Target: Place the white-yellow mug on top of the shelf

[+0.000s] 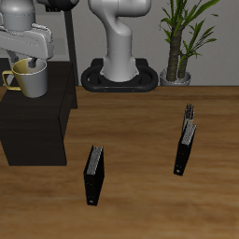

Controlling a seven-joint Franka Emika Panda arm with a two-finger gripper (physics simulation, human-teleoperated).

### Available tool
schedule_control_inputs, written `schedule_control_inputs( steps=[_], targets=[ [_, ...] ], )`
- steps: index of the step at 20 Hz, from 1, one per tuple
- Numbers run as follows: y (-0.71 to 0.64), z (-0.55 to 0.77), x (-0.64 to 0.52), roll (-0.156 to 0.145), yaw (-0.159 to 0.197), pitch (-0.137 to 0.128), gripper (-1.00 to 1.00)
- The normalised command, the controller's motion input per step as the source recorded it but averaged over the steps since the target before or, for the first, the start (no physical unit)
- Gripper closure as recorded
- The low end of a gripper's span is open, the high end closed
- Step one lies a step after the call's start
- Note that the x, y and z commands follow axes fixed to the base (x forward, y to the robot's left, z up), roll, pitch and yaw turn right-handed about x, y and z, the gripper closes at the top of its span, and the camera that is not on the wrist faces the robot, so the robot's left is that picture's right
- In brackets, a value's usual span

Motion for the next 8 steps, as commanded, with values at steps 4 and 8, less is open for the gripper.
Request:
schedule_control_inputs(
  steps=[4, 8],
  targets=[
    [0.04, 0.06, -0.03, -0.016, 0.01, -0.002, -1.0],
    [0.09, 0.1, -0.1, 0.013, 0.021, -0.016, -1.0]
  ],
)
